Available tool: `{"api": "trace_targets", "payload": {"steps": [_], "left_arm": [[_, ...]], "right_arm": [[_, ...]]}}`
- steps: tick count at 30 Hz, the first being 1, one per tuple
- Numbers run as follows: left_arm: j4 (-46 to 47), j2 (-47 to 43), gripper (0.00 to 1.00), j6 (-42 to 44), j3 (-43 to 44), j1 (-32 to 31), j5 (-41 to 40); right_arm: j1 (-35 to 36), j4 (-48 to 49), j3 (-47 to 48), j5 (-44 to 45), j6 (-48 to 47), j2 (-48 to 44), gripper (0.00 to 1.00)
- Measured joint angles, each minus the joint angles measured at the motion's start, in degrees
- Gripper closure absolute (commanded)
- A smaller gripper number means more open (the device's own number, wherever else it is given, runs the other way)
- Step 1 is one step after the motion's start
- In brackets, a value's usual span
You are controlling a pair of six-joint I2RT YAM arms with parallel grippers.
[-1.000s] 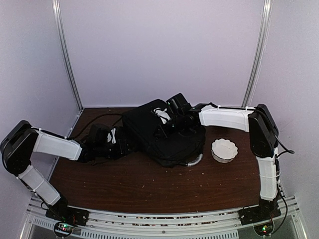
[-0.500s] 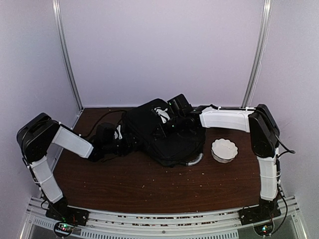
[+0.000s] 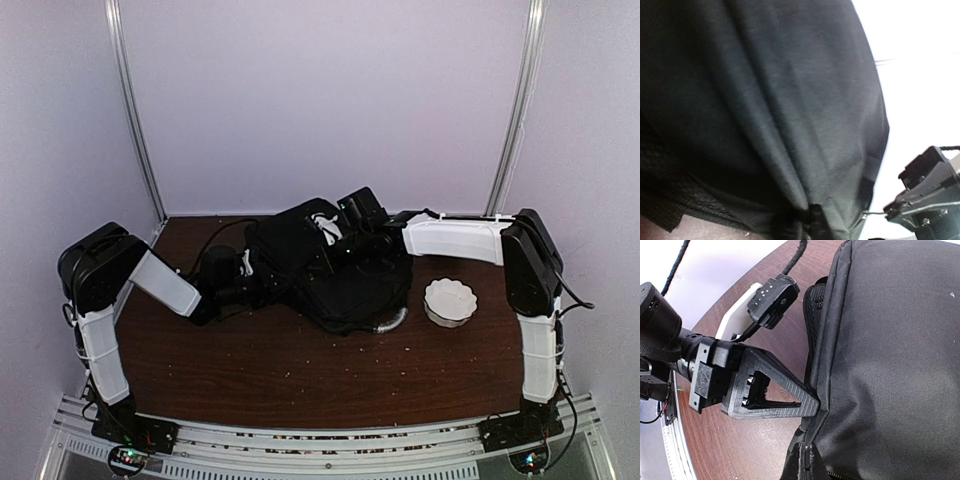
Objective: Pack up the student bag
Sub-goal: Hold the student bag at the center of the board, then zip the upper front pocket of the student bag.
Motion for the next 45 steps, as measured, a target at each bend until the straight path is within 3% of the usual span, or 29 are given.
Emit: {"api": "trace_targets", "payload": {"steps": [23,45], "left_arm": [[9.2,0.0,1.00,-3.0,-5.5,0.4,-1.4],[8.4,-3.0,1.00,-2.3,-8.6,1.1,-2.0]], "right_arm": [[-12.0,4.8,-8.2,-0.9,4.2,-6.5,1.00],[-20.1,8.4,-10.8,-1.0,4.4,-6.9,1.00]]}}
